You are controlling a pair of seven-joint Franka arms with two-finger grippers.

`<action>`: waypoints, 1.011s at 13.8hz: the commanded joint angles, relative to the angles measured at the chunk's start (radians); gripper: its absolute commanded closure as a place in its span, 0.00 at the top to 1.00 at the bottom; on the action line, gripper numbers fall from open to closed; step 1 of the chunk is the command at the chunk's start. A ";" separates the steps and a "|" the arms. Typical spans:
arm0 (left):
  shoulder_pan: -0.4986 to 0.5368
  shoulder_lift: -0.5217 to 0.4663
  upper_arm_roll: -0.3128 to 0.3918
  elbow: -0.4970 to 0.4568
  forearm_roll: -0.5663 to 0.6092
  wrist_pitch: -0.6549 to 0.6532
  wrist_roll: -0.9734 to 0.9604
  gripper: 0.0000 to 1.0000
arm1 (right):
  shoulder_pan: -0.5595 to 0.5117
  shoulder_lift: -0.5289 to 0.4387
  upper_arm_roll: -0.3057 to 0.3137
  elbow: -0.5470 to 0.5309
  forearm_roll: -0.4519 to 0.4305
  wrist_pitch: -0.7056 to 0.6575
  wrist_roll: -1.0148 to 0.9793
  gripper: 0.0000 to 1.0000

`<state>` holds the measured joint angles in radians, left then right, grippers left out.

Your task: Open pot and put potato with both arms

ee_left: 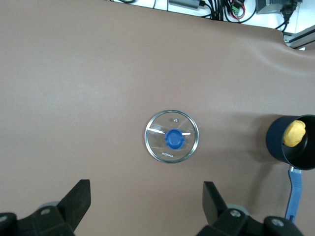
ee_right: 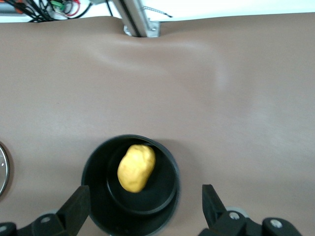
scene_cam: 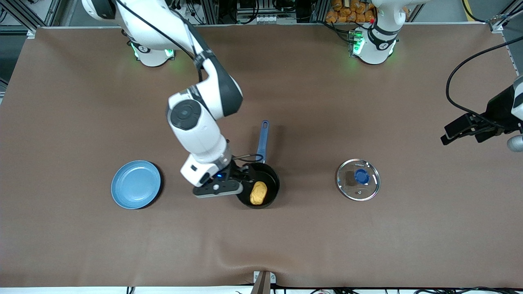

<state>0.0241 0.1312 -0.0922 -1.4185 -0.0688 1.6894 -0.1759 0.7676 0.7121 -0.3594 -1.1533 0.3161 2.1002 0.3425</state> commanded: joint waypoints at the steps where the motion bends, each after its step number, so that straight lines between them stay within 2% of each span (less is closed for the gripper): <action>1: -0.102 -0.120 0.105 -0.106 -0.006 -0.013 0.047 1.00 | -0.004 -0.086 -0.044 -0.025 -0.005 -0.121 -0.007 1.00; 3: -0.110 -0.201 0.108 -0.201 -0.008 -0.013 0.128 1.00 | -0.007 -0.126 -0.108 -0.026 -0.005 -0.204 -0.013 1.00; 6: -0.127 -0.264 0.109 -0.286 -0.006 -0.010 0.136 1.00 | -0.007 -0.152 -0.214 -0.037 -0.003 -0.288 -0.037 1.00; 8: -0.138 -0.271 0.115 -0.293 -0.006 -0.010 0.134 1.00 | -0.016 -0.178 -0.268 -0.060 -0.003 -0.350 -0.171 1.00; 10: -0.153 -0.265 0.132 -0.290 -0.006 -0.010 0.134 1.00 | -0.014 -0.230 -0.338 -0.129 -0.003 -0.384 -0.295 1.00; 12: -0.153 -0.263 0.138 -0.290 -0.006 -0.010 0.136 1.00 | -0.027 -0.304 -0.358 -0.216 -0.003 -0.375 -0.335 1.00; 14: -0.139 -0.249 0.131 -0.284 -0.006 -0.007 0.136 1.00 | -0.050 -0.341 -0.375 -0.253 -0.003 -0.376 -0.384 1.00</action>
<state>-0.1141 -0.1158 0.0312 -1.6922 -0.0688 1.6678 -0.0580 0.7206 0.4570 -0.7325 -1.3173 0.3156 1.7173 0.0019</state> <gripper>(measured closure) 0.000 0.000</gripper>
